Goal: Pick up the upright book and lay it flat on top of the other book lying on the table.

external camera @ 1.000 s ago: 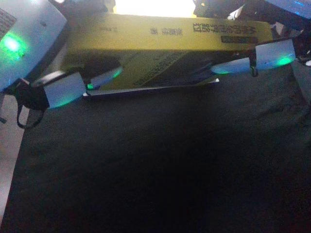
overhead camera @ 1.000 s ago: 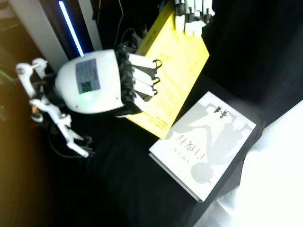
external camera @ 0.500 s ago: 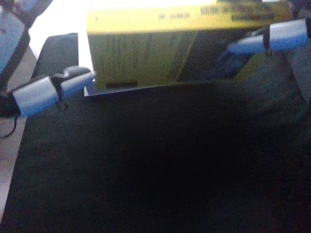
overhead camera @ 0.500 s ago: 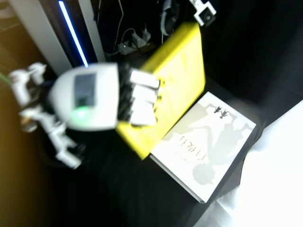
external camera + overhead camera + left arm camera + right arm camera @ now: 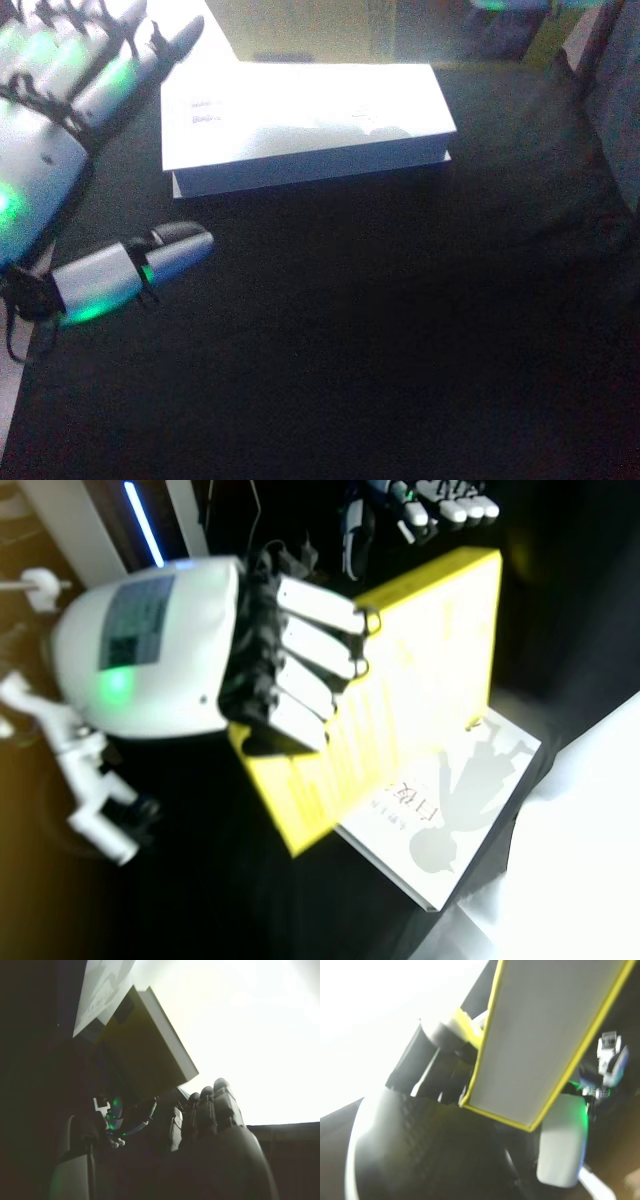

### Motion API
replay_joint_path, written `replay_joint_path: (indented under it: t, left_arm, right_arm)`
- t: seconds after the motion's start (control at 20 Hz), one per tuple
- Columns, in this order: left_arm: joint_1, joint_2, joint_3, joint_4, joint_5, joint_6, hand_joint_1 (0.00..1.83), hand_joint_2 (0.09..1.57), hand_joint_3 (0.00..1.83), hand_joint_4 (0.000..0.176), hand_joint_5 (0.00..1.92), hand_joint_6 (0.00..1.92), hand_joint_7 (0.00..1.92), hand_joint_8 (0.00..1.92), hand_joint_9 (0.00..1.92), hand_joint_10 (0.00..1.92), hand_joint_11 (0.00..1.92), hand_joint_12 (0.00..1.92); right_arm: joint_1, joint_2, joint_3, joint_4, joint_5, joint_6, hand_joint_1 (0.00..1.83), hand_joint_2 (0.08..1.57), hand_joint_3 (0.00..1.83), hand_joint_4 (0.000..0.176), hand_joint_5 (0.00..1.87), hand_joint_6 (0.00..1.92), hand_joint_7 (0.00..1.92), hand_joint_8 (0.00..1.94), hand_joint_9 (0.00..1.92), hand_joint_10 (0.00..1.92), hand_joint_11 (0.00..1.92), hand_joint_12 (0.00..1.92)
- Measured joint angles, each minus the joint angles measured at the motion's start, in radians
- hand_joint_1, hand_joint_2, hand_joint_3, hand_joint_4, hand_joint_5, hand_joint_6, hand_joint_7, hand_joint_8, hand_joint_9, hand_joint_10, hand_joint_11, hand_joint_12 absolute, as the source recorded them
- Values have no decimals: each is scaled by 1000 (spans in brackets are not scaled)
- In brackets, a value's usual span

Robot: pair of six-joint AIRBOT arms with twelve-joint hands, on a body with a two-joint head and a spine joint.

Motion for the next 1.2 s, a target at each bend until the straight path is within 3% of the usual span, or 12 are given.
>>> replay_joint_path:
  t: [0.1, 0.25, 0.5, 0.55, 0.6, 0.7, 0.75, 0.8, 0.9, 1.0, 1.1, 1.2]
  left_arm:
    - [4, -11, 5, -4, 1, -23, 532, 1095, 21, 176, 0, 0, 0, 0, 0, 0, 0, 0]
    - [4, -21, 15, -2, 3, -50, 495, 1111, 19, 176, 0, 0, 0, 0, 0, 0, 0, 0]
    - [4, -21, 18, -5, 5, -77, 450, 1126, 15, 176, 0, 0, 0, 0, 0, 0, 0, 0]
    - [4, -21, 18, -1, 4, -80, 433, 1138, 17, 176, 0, 0, 0, 0, 0, 0, 0, 0]
    - [5, -21, 18, 5, 1, -83, 435, 1142, 15, 176, 0, 0, 0, 0, 0, 0, 0, 0]
    - [6, -21, 18, 6, -1, -93, 397, 1159, 13, 159, 0, 0, 0, 0, 0, 0, 0, 0]
    - [11, -21, 18, 2, -2, -101, 397, 1159, 13, 159, 0, 0, 0, 0, 0, 0, 0, 0]
    - [21, -18, 18, -3, -3, -103, 412, 1164, 13, 175, 0, 0, 0, 0, 0, 0, 0, 0]
    - [30, -18, 18, -8, -4, -103, 445, 1165, 10, 176, 0, 0, 0, 0, 0, 0, 0, 0]
    - [30, -18, 18, -6, -10, -103, 483, 1156, 2, 176, 0, 0, 0, 0, 0, 0, 0, 0]
    - [31, -18, 18, -4, -11, -103, 441, 1177, 10, 162, 0, 0, 0, 0, 0, 0, 0, 0]
    - [31, -14, 18, -7, -10, -129, 455, 1163, 2, 173, 0, 0, 0, 0, 0, 0, 0, 0]
  right_arm:
    - [24, -11, 24, 21, -27, -16, 1233, 1190, 0, 0, 808, 1230, 873, 1268, 1073, 1536, 867, 1920]
    - [27, -35, 64, 26, -90, -16, 1249, 1156, 0, 0, 868, 1130, 926, 1193, 1107, 1690, 950, 1921]
    - [27, -76, 104, 47, -138, -20, 1237, 1194, 0, 0, 729, 1152, 958, 1295, 1063, 1501, 888, 1869]
    - [23, -92, 106, 51, -139, -21, 1220, 1226, 8, 0, 679, 1192, 886, 1438, 1030, 1663, 916, 1911]
    - [9, -110, 106, 53, -130, -20, 1221, 1210, 0, 0, 761, 1252, 847, 1345, 1060, 1725, 984, 1919]
    - [-51, -145, 106, 60, -99, -17, 1359, 1179, 0, 0, 685, 1189, 953, 1094, 867, 1478, 685, 1842]
    - [-70, -153, 108, 65, -87, -16, 1359, 1179, 0, 0, 685, 1189, 953, 1094, 867, 1478, 685, 1842]
    - [-98, -169, 117, 76, -52, -15, 1268, 1178, 1, 0, 724, 1139, 986, 1211, 978, 1451, 750, 1873]
    - [-134, -196, 146, 96, -11, -14, 1348, 1168, 0, 0, 743, 1056, 1010, 1089, 846, 1506, 737, 1904]
    - [-160, -214, 152, 102, 15, -17, 1381, 1125, 0, 0, 808, 957, 1074, 914, 927, 1375, 745, 1744]
    - [-168, -229, 162, 106, 24, -17, 1269, 1122, 0, 0, 828, 1013, 1099, 1016, 1041, 1250, 824, 1721]
    - [-174, -252, 182, 106, 29, -18, 1268, 1116, 0, 0, 840, 1000, 1114, 992, 1033, 1235, 817, 1717]
